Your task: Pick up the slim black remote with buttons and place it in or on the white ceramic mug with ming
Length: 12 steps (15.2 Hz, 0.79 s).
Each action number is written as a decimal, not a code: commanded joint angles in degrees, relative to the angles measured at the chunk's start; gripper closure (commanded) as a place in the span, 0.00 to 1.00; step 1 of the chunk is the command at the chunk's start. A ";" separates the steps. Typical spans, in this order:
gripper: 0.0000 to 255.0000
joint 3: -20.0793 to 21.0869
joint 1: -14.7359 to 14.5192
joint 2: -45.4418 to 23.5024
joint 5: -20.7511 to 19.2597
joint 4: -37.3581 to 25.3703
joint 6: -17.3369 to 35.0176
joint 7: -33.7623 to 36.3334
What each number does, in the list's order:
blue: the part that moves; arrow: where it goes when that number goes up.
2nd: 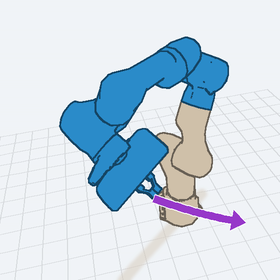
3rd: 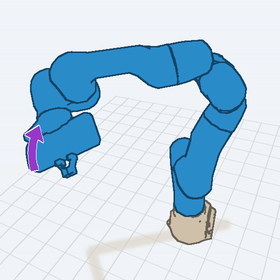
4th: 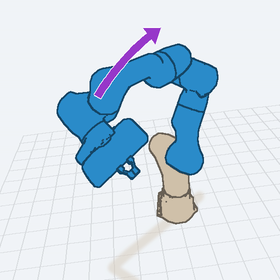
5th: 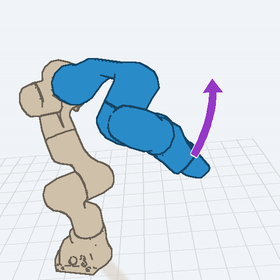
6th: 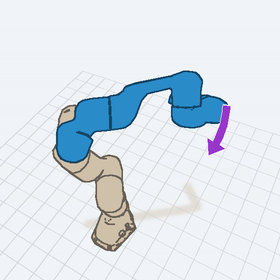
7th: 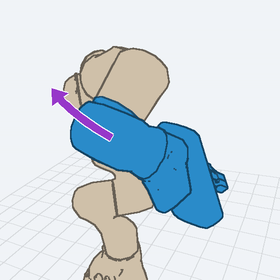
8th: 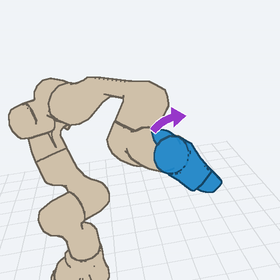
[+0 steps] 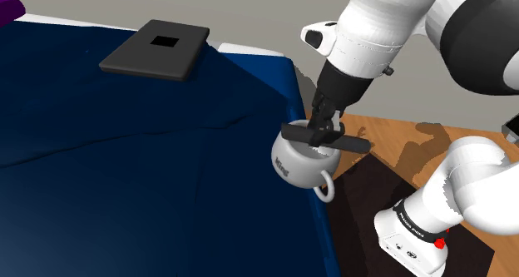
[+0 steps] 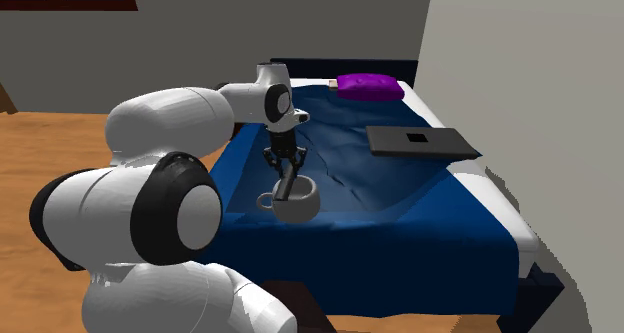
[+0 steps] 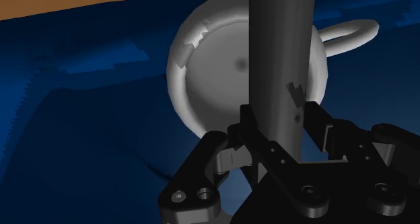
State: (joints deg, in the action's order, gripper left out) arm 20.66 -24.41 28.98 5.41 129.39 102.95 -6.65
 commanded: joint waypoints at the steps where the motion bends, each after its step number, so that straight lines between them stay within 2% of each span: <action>1: 1.00 0.13 -0.05 0.00 0.09 1.40 1.43 0.02; 4: 1.00 0.46 -0.16 -0.17 0.25 3.87 4.07 0.16; 12: 1.00 0.45 -0.16 -0.17 0.25 3.87 4.07 0.16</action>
State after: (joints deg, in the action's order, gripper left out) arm 21.09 -24.58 28.91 5.66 133.18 107.03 -6.49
